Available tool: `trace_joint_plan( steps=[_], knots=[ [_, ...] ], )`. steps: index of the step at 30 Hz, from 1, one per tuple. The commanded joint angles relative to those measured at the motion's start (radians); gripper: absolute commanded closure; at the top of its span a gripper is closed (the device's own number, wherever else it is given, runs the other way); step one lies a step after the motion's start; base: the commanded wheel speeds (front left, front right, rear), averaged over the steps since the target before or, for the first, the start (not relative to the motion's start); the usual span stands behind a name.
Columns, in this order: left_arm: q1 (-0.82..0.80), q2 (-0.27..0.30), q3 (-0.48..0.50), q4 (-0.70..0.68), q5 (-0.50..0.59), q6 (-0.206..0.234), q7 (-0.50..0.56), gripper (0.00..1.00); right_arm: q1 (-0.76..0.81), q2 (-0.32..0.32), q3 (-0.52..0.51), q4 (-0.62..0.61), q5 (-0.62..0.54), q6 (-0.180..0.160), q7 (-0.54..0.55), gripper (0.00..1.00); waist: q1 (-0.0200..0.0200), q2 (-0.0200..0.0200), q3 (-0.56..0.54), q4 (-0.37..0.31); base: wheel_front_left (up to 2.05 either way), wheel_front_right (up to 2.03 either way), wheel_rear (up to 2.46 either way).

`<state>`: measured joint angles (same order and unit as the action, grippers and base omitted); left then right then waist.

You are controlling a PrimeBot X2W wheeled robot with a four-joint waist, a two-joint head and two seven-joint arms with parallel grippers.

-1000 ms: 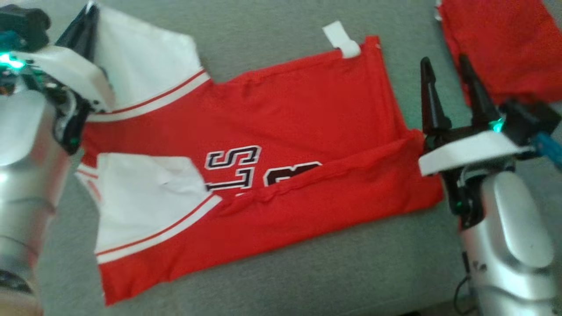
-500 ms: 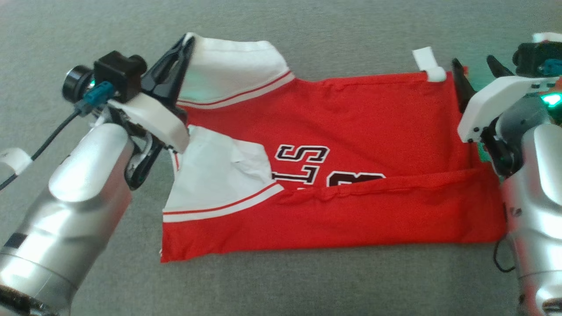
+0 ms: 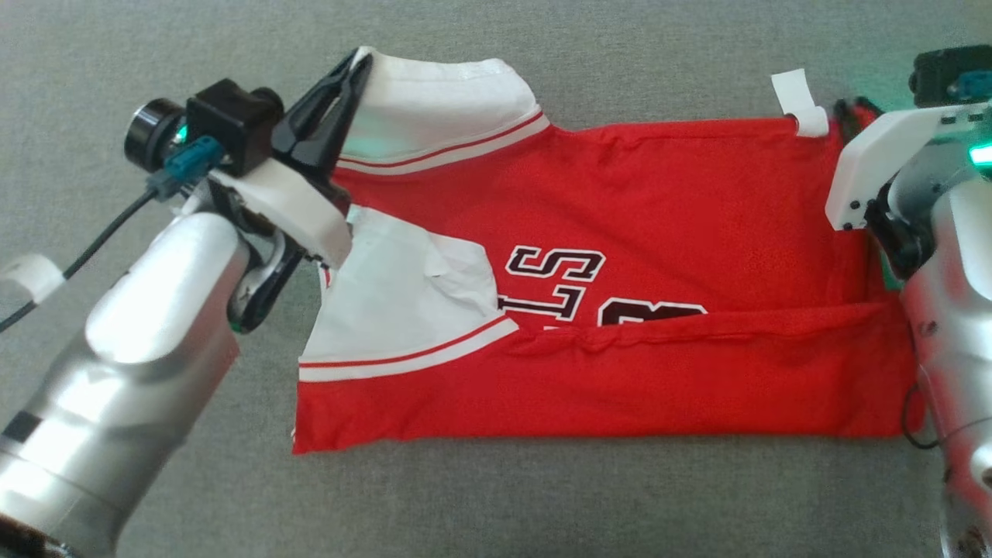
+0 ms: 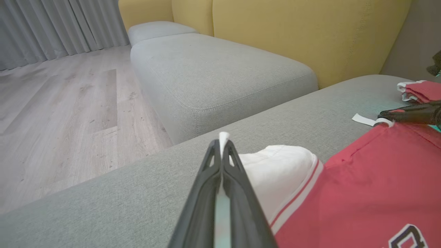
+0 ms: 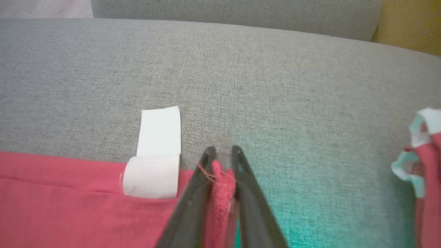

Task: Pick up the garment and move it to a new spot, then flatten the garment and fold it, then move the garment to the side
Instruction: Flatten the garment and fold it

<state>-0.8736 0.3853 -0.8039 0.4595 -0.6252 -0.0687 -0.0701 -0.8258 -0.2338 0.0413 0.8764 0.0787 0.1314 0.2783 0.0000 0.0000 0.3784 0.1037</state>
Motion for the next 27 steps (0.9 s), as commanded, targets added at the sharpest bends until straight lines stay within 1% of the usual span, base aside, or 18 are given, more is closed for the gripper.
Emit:
trace_joint_plan(
  steps=[1,8,9,12,16,20,23,27],
  knots=[
    [-0.025,0.052,0.047,-0.027,-0.008,0.012,0.002,1.0,-0.025,-0.006,0.021,-0.006,0.015,-0.001,-0.031,1.0,0.0,0.0,-0.001,-0.009,0.0,0.0,0.0],
    [-0.079,0.076,0.093,0.023,-0.01,0.046,-0.026,1.0,-0.108,-0.002,0.055,-0.016,0.114,-0.001,-0.156,1.0,0.0,0.0,-0.006,-0.049,0.0,0.0,0.0],
    [-0.079,0.076,0.093,0.023,-0.01,0.046,-0.026,1.0,-0.108,-0.002,0.055,-0.016,0.114,-0.001,-0.156,1.0,0.0,0.0,-0.006,-0.049,0.0,0.0,0.0],
    [-0.132,0.085,0.1,0.066,0.012,0.051,-0.045,1.0,-0.139,0.003,0.069,-0.034,0.177,-0.001,-0.199,1.0,0.0,0.0,-0.001,-0.067,0.0,0.0,0.0],
    [-0.209,0.074,0.115,0.136,0.021,0.042,-0.082,1.0,-0.173,0.003,0.084,-0.053,0.252,-0.001,-0.26,1.0,0.0,0.0,0.009,-0.085,0.0,0.0,0.0],
    [-0.279,0.054,0.129,0.213,0.041,0.051,-0.141,1.0,-0.197,0.016,0.079,-0.059,0.328,-0.001,-0.323,1.0,0.0,0.0,0.013,-0.097,0.0,0.0,0.0],
    [-0.299,0.031,0.12,0.261,0.056,0.042,-0.163,1.0,-0.199,0.014,0.102,-0.051,0.36,-0.001,-0.345,1.0,0.0,0.0,0.011,-0.099,0.0,0.0,0.0],
    [-0.287,0.008,0.106,0.297,0.071,0.026,-0.181,1.0,-0.179,-0.002,0.138,-0.046,0.411,-0.001,-0.362,1.0,0.0,0.0,-0.003,-0.092,0.0,0.0,0.0]
  ],
)
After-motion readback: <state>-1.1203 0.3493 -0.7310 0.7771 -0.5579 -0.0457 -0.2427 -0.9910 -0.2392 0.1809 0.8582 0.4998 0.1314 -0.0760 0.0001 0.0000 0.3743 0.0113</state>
